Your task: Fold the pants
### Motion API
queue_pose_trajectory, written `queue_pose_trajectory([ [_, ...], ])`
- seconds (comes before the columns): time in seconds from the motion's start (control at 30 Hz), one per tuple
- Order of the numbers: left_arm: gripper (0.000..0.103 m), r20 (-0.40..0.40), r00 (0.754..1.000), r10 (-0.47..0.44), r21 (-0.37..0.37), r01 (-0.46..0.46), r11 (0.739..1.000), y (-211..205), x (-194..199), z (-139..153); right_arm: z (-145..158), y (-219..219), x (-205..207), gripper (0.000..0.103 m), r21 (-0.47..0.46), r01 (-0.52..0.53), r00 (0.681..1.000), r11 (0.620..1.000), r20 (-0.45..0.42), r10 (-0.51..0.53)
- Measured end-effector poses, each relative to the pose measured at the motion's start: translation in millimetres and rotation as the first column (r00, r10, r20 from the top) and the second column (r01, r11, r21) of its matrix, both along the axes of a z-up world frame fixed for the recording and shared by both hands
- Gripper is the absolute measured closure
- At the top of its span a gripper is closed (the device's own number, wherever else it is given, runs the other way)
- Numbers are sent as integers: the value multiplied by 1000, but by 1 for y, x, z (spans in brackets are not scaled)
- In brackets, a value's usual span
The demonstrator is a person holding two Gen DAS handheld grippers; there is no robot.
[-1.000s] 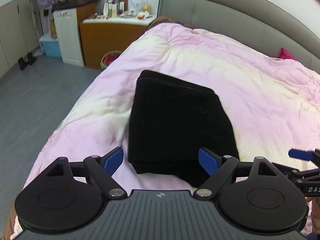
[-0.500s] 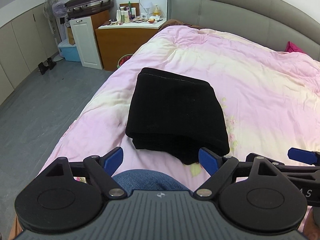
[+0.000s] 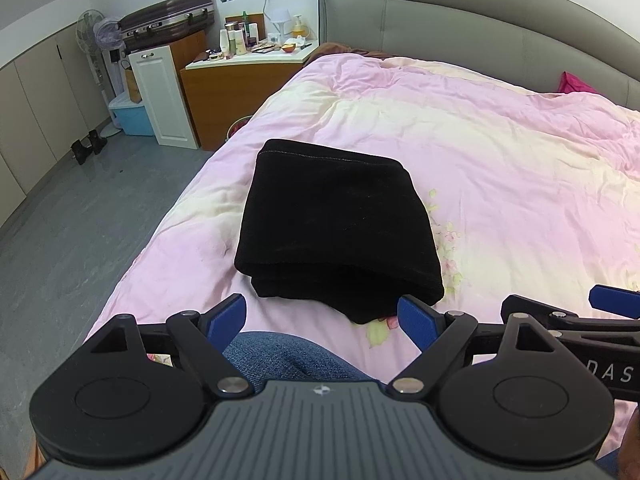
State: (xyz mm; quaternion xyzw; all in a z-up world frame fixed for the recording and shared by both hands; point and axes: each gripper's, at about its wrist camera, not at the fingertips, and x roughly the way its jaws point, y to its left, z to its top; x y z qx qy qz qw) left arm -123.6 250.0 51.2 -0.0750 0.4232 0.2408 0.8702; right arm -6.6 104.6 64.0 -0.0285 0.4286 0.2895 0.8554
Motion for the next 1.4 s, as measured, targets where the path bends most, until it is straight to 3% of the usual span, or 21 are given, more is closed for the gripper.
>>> queue_pose_trajectory([
  [1.4, 7, -9, 1000, -8, 11, 8, 1000, -4, 3, 5, -2, -6, 2, 5, -27, 37, 999, 999, -7, -37],
])
